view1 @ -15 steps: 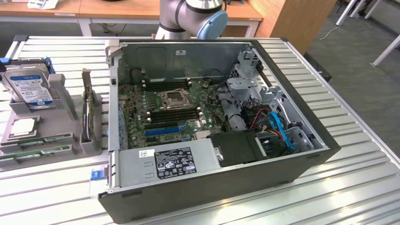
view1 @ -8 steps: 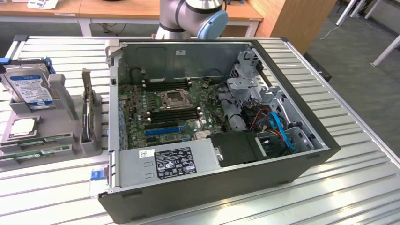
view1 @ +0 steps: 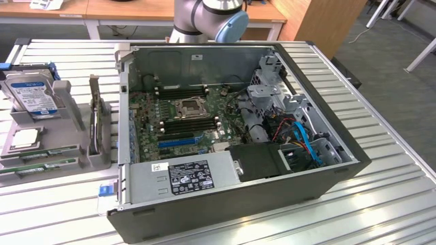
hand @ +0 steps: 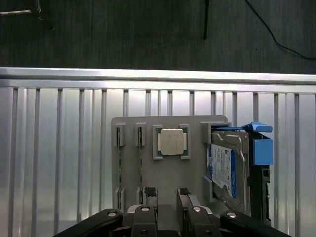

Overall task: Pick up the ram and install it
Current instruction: 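Pick up the ram and move it above insertion slot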

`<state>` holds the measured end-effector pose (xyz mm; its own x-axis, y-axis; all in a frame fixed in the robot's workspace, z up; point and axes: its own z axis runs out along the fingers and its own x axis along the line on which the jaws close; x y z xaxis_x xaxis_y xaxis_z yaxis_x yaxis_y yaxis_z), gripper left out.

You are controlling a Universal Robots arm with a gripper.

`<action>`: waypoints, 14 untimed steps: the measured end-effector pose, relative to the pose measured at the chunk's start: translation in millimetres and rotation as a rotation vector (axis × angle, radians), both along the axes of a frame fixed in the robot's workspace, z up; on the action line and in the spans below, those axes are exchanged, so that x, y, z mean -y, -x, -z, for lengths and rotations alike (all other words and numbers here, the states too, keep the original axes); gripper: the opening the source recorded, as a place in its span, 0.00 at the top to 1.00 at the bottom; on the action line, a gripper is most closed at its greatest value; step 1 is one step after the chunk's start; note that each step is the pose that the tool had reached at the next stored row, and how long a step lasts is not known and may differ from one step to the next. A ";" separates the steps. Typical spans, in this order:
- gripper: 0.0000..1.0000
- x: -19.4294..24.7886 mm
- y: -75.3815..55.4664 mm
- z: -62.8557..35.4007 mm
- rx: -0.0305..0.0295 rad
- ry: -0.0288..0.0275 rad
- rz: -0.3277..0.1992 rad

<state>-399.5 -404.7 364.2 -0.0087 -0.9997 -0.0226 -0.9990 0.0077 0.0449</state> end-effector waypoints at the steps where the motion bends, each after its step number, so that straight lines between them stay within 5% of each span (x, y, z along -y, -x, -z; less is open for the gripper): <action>1: 0.71 0.2 0.0 0.0 0.0000 0.0000 0.000; 14: 0.71 6.7 0.0 0.0 0.0001 0.0000 0.000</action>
<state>-399.5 -411.5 364.2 -0.0087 -0.9997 -0.0226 -0.9990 0.0076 0.0448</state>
